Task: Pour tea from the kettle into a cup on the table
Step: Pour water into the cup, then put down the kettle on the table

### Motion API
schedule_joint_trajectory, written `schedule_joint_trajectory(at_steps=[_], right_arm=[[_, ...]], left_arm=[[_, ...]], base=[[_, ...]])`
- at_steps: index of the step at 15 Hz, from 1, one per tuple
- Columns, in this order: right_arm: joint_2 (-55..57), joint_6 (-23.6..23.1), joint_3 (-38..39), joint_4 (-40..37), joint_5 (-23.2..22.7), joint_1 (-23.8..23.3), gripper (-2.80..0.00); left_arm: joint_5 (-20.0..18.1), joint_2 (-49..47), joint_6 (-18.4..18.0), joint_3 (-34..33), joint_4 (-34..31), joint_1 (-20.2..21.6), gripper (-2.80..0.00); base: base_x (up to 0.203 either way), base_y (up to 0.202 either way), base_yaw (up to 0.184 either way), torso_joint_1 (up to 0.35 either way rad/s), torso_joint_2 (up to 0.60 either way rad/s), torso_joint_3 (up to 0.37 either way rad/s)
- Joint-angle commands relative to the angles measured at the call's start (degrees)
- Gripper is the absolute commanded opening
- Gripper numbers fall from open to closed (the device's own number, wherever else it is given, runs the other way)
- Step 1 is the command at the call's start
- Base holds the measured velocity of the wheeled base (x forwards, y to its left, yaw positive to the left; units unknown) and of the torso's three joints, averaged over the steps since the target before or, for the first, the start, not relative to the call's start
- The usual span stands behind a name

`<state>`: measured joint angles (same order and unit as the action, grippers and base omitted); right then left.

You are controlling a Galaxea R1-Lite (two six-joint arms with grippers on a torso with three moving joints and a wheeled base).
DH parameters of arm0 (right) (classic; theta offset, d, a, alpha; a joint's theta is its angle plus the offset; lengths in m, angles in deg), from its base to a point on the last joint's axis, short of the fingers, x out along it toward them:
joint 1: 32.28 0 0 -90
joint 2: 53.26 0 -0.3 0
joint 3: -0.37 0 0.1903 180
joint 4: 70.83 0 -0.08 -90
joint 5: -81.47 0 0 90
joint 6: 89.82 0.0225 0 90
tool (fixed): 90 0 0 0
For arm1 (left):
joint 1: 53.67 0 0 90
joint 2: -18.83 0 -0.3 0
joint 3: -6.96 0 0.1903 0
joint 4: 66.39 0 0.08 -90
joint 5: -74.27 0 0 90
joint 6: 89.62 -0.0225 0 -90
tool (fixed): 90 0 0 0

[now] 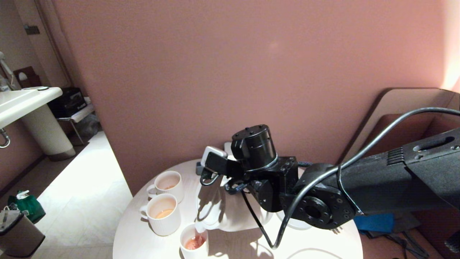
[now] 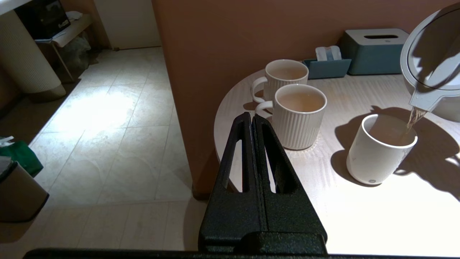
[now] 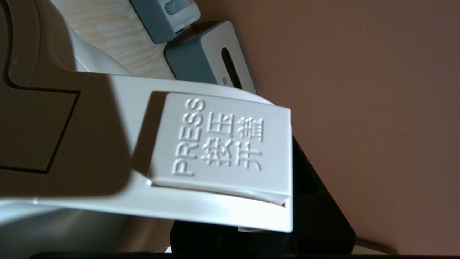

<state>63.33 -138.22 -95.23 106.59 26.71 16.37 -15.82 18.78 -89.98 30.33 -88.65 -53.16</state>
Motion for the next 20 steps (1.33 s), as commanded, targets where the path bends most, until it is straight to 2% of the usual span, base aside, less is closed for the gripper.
schedule_joint_trajectory(at_steps=[1, 5, 7, 10, 13, 15, 17, 20], right_arm=[[0.1, -0.3, 0.0, 0.1, 0.4, 0.0, -2.8], [0.4, 0.7, 0.7, 0.6, 0.8, 0.0, -2.8], [0.3, 4.3, 1.3, 0.7, 0.8, 0.0, -2.8], [0.1, 12.9, 2.4, 0.7, 0.7, 0.0, -2.8], [0.1, 24.4, 4.8, 0.8, 0.6, -0.1, -2.8], [-0.7, 32.9, 10.2, 1.2, 0.6, -0.9, -2.8], [-1.6, 37.2, 16.1, 5.9, 0.5, -3.7, -2.8], [-2.3, 38.3, 24.4, 19.9, -0.2, -11.1, -2.8]], left_arm=[[0.0, 0.0, 0.0, 0.0, 0.0, 0.0, -2.8], [0.0, 0.0, 0.0, 0.0, 0.0, 0.0, -2.8], [0.0, 0.0, 0.0, 0.0, 0.0, 0.0, -2.8], [0.0, 0.0, 0.0, 0.0, 0.0, 0.0, -2.8], [0.0, 0.0, 0.0, 0.0, 0.0, 0.0, -2.8], [0.0, 0.0, 0.0, 0.0, 0.0, 0.0, -2.8], [0.0, 0.0, 0.0, 0.0, 0.0, 0.0, -2.8], [0.0, 0.0, 0.0, 0.0, 0.0, 0.0, -2.8]], base=[[0.0, 0.0, 0.0, 0.0, 0.0, 0.0], [0.0, 0.0, 0.0, 0.0, 0.0, 0.0], [0.0, 0.0, 0.0, 0.0, 0.0, 0.0], [0.0, 0.0, 0.0, 0.0, 0.0, 0.0], [0.0, 0.0, 0.0, 0.0, 0.0, 0.0], [0.0, 0.0, 0.0, 0.0, 0.0, 0.0], [0.0, 0.0, 0.0, 0.0, 0.0, 0.0], [0.0, 0.0, 0.0, 0.0, 0.0, 0.0]])
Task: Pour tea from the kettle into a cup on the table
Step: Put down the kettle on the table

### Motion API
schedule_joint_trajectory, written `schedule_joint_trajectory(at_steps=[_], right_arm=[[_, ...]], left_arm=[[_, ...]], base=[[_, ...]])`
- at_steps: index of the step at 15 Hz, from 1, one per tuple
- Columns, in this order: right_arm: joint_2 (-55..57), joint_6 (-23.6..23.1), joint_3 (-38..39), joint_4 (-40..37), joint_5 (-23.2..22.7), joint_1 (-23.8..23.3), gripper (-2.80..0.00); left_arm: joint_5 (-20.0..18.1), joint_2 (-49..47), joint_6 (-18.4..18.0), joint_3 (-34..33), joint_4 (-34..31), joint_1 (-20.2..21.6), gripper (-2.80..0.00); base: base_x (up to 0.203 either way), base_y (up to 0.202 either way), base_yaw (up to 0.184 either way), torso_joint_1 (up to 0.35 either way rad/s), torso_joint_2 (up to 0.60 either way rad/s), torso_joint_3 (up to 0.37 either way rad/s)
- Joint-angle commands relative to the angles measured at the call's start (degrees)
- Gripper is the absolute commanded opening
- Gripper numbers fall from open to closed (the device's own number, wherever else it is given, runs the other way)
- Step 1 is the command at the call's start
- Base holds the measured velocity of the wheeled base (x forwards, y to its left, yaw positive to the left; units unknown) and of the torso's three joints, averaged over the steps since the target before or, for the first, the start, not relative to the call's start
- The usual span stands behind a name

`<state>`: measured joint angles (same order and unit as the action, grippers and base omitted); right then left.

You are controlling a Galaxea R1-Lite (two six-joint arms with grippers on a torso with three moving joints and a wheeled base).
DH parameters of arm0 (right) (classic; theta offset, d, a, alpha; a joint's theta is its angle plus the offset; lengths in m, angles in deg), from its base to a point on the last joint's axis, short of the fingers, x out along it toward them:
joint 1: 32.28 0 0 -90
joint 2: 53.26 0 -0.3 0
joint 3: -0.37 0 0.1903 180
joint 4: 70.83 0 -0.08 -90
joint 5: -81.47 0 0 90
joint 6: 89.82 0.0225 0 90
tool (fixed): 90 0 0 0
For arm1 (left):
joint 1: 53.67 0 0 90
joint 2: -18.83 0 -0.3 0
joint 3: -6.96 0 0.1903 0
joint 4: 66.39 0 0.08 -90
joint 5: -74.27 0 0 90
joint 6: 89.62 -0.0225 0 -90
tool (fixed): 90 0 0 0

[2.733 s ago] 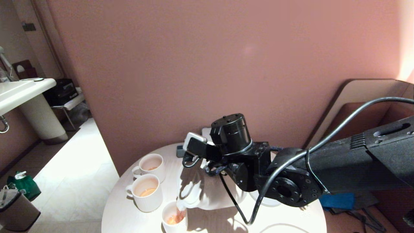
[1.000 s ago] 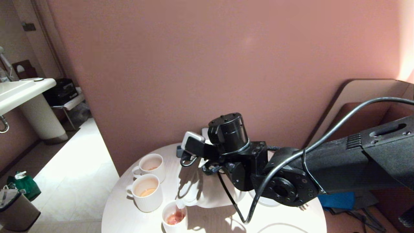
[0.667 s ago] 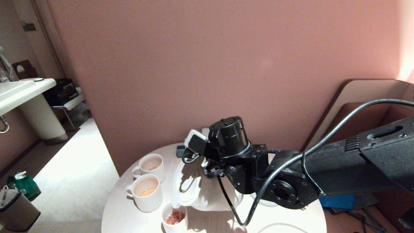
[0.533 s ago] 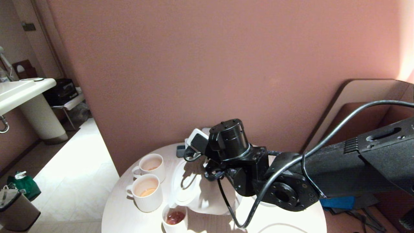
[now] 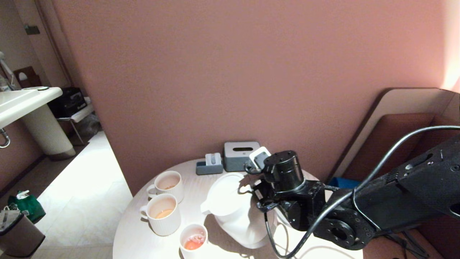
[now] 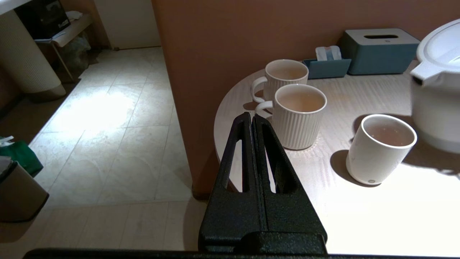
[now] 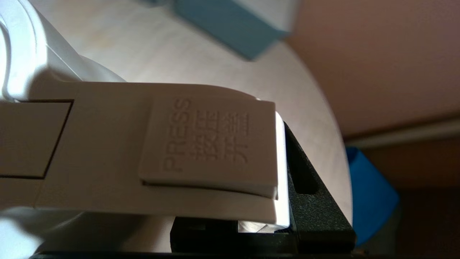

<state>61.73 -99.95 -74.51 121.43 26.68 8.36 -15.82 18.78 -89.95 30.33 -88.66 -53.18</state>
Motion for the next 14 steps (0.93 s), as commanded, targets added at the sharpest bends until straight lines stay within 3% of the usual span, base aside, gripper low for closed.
schedule_joint_trajectory(at_steps=[1, 5, 8, 14], right_arm=[[-1.1, 0.3, 5.8, 8.4, -1.4, -5.9, -2.8], [-3.8, 3.9, 10.1, 13.6, -5.4, -14.9, -2.8], [-5.0, 12.4, 10.9, 12.9, -7.7, -19.5, -2.8], [-1.6, 16.7, 17.0, 21.1, -12.6, -26.5, -2.8]], left_arm=[[0.0, 0.0, 0.0, 0.0, 0.0, 0.0, -2.8], [0.0, 0.0, 0.0, 0.0, 0.0, 0.0, -2.8], [0.0, 0.0, 0.0, 0.0, 0.0, 0.0, -2.8], [0.0, 0.0, 0.0, 0.0, 0.0, 0.0, -2.8]], base=[[0.0, 0.0, 0.0, 0.0, 0.0, 0.0], [0.0, 0.0, 0.0, 0.0, 0.0, 0.0], [0.0, 0.0, 0.0, 0.0, 0.0, 0.0], [0.0, 0.0, 0.0, 0.0, 0.0, 0.0]])
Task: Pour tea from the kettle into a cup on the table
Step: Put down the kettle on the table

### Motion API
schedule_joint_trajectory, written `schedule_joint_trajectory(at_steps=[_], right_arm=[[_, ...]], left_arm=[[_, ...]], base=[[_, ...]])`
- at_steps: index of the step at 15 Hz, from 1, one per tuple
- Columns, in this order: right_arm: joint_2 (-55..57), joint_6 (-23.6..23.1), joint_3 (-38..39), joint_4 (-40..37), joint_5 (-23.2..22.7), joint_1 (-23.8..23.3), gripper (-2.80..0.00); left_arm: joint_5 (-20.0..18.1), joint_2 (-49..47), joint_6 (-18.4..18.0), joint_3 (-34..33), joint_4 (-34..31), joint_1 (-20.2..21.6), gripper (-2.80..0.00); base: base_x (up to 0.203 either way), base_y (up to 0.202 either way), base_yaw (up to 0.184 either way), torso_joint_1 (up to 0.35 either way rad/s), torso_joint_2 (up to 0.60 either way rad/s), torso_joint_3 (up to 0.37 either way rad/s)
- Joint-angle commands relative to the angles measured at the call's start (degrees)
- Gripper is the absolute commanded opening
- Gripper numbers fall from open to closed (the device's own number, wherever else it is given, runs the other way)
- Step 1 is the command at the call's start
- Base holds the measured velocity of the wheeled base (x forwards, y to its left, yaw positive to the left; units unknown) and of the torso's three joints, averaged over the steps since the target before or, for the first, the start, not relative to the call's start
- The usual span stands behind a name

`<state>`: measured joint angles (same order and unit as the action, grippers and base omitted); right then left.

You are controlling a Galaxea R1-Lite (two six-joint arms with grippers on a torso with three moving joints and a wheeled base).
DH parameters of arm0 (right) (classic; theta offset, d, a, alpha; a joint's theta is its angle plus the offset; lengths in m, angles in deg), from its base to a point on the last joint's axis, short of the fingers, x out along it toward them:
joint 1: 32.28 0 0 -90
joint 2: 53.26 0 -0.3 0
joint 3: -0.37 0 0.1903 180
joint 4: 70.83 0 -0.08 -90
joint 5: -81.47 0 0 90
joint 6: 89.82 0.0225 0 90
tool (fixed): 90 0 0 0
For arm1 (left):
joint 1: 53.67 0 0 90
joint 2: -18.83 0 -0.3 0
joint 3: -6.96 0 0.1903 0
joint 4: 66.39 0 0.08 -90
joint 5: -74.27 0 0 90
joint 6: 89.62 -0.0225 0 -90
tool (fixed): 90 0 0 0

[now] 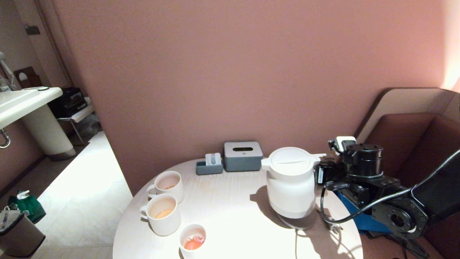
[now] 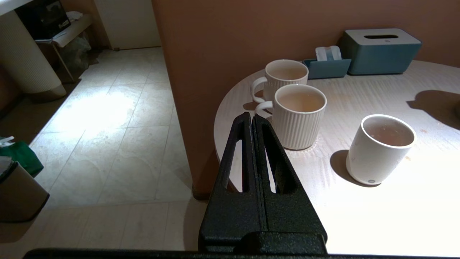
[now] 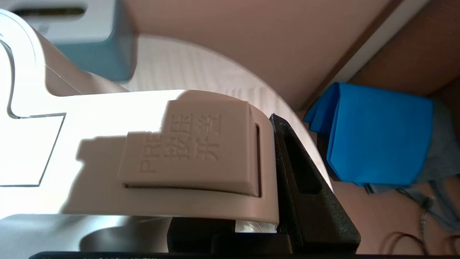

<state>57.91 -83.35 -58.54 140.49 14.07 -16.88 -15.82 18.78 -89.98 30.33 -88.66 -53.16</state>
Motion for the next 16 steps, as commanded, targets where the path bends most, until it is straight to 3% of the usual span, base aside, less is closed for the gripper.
schedule_joint_trajectory(at_steps=[1, 7, 10, 16], right_arm=[[3.6, 0.2, 2.0, 4.9, -0.1, -1.7, -2.8], [11.8, 1.2, 6.1, 16.2, -2.3, -3.8, -2.8], [15.8, 1.4, 6.7, 21.1, -3.4, -7.2, -2.8], [16.4, 0.9, 8.8, 22.5, -7.2, -11.7, -2.8]], left_arm=[[0.0, 0.0, 0.0, 0.0, 0.0, 0.0, -2.8], [0.0, 0.0, 0.0, 0.0, 0.0, 0.0, -2.8], [0.0, 0.0, 0.0, 0.0, 0.0, 0.0, -2.8], [0.0, 0.0, 0.0, 0.0, 0.0, 0.0, -2.8]], base=[[0.0, 0.0, 0.0, 0.0, 0.0, 0.0], [0.0, 0.0, 0.0, 0.0, 0.0, 0.0], [0.0, 0.0, 0.0, 0.0, 0.0, 0.0], [0.0, 0.0, 0.0, 0.0, 0.0, 0.0]])
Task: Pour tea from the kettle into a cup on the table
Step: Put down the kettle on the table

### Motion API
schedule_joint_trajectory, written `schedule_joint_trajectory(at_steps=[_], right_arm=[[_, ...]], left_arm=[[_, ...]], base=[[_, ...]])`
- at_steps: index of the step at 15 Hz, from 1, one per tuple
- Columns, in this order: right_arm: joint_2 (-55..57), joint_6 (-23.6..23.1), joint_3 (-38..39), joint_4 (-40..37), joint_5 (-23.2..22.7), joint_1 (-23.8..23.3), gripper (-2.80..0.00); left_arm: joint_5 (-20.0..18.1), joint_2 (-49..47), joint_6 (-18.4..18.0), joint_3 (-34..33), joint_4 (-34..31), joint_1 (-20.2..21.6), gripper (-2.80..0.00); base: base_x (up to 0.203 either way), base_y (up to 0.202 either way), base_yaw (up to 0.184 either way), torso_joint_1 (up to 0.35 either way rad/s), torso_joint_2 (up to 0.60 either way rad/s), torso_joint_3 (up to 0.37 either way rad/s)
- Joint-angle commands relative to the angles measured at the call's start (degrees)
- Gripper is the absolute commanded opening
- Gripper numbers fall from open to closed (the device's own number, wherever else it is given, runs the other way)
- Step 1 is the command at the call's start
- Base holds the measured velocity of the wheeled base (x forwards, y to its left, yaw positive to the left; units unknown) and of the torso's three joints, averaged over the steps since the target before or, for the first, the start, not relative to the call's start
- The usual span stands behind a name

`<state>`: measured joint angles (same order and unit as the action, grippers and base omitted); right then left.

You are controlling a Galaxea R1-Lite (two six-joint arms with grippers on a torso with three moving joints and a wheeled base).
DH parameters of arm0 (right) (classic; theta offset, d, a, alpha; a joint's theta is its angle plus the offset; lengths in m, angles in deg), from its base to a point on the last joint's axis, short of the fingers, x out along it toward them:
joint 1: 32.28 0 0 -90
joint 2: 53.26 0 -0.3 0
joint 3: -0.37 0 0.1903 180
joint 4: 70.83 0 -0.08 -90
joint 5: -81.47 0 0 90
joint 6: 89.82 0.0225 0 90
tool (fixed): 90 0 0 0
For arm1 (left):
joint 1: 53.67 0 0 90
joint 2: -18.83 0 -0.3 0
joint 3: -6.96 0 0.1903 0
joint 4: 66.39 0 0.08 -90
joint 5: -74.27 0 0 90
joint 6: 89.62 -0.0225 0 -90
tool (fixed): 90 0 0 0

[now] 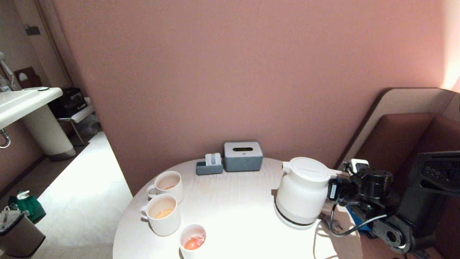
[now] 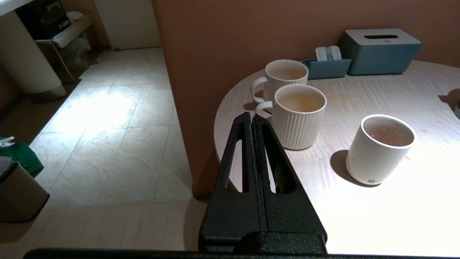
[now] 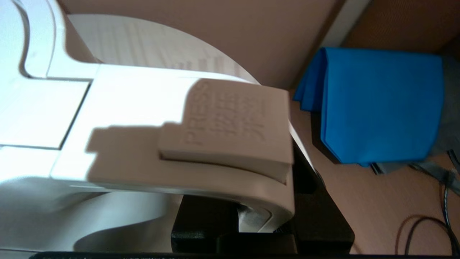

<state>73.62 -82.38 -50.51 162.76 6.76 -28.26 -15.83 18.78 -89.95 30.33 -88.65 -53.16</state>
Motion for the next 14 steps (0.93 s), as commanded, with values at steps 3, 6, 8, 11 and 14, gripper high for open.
schedule_joint_trajectory(at_steps=[3, 6, 8, 11, 14], right_arm=[[0.6, -0.3, 4.4, 4.0, -0.2, 0.3, -2.8], [0.6, -2.8, 6.4, 7.7, -0.3, 1.3, -2.8], [0.6, -3.9, 6.2, 7.9, -0.3, 2.0, -2.8], [1.7, -4.5, 4.9, 7.8, -0.3, 3.0, -2.8], [3.1, -5.5, 3.3, 7.7, -0.3, 3.0, -2.8]], left_arm=[[0.0, 0.0, 0.0, 0.0, 0.0, 0.0, -2.8], [0.0, 0.0, 0.0, 0.0, 0.0, 0.0, -2.8], [0.0, 0.0, 0.0, 0.0, 0.0, 0.0, -2.8], [0.0, 0.0, 0.0, 0.0, 0.0, 0.0, -2.8], [0.0, 0.0, 0.0, 0.0, 0.0, 0.0, -2.8]], base=[[0.0, 0.0, 0.0, 0.0, 0.0, 0.0], [0.0, 0.0, 0.0, 0.0, 0.0, 0.0], [0.0, 0.0, 0.0, 0.0, 0.0, 0.0], [0.0, 0.0, 0.0, 0.0, 0.0, 0.0], [0.0, 0.0, 0.0, 0.0, 0.0, 0.0]])
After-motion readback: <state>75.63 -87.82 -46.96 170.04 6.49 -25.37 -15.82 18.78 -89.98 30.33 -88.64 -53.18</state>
